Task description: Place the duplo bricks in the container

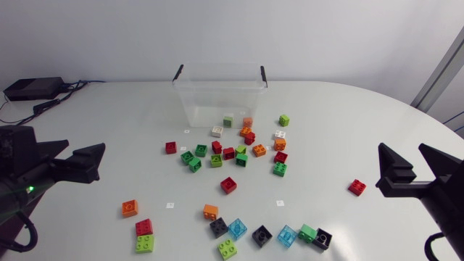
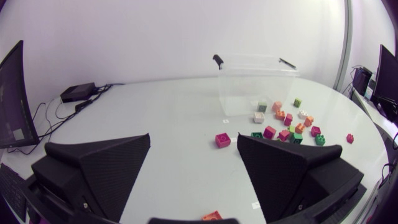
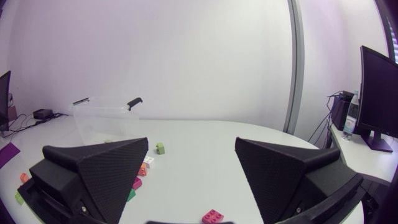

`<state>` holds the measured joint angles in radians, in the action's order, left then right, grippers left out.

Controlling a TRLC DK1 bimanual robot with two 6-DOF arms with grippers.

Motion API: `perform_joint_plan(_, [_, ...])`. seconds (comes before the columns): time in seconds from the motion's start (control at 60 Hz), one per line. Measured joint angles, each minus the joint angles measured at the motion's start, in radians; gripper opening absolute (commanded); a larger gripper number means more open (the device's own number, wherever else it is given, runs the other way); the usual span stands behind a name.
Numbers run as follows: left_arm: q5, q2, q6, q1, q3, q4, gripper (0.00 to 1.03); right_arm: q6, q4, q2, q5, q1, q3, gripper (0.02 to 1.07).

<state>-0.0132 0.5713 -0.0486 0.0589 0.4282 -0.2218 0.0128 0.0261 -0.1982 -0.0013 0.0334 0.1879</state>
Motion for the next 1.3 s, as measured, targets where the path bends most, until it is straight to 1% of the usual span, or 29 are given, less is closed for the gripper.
perform_joint_plan(0.067, [0.0,0.076,-0.01,0.004,0.057,-0.056,0.96,0.008,0.0,-0.052,0.011,0.0,0.025,1.02])
perform_joint_plan(0.117, [0.0,0.158,-0.044,0.013,0.119,-0.101,0.96,0.013,0.0,-0.106,0.031,0.0,0.055,1.02])
perform_joint_plan(0.183, [0.0,0.239,-0.092,0.016,0.174,-0.129,0.96,0.014,0.014,-0.166,0.055,-0.005,0.092,1.02])
perform_joint_plan(0.267, [-0.003,0.343,-0.194,0.016,0.235,-0.167,0.96,0.014,0.063,-0.246,0.069,-0.014,0.153,1.02])
perform_joint_plan(0.317, [-0.003,0.415,-0.275,0.016,0.277,-0.217,0.96,0.018,0.09,-0.297,0.074,-0.019,0.187,1.02])
perform_joint_plan(0.467, [-0.003,0.57,-0.434,0.016,0.389,-0.348,0.96,0.017,0.213,-0.415,0.09,-0.046,0.274,1.02])
perform_joint_plan(0.567, [-0.004,0.655,-0.537,0.032,0.453,-0.433,0.96,0.005,0.28,-0.525,0.095,-0.048,0.345,1.02])
perform_joint_plan(0.75, [-0.003,0.773,-0.721,0.063,0.48,-0.546,0.96,-0.092,0.385,-0.644,0.079,-0.056,0.436,1.02])
perform_joint_plan(0.9, [-0.004,0.82,-0.845,0.069,0.48,-0.592,0.91,-0.159,0.475,-0.702,0.021,-0.072,0.495,1.02])
perform_joint_plan(0.967, [-0.005,0.848,-0.878,0.081,0.48,-0.598,0.91,-0.174,0.484,-0.724,0.006,-0.072,0.505,1.02])
perform_joint_plan(1.05, [-0.009,0.879,-0.911,0.094,0.469,-0.599,0.87,-0.182,0.494,-0.733,-0.031,-0.073,0.507,1.02])
perform_joint_plan(1.117, [-0.016,0.909,-0.933,0.1,0.451,-0.6,0.86,-0.209,0.5,-0.742,-0.051,-0.074,0.508,1.02])
perform_joint_plan(1.167, [-0.023,0.928,-0.945,0.101,0.442,-0.601,0.83,-0.225,0.517,-0.752,-0.052,-0.074,0.512,1.02])
perform_joint_plan(1.267, [-0.027,0.969,-0.956,0.101,0.439,-0.599,0.82,-0.255,0.543,-0.77,-0.055,-0.074,0.518,1.02])
perform_joint_plan(1.3, [-0.027,0.978,-0.959,0.101,0.438,-0.597,0.79,-0.261,0.546,-0.771,-0.055,-0.074,0.518,1.02])
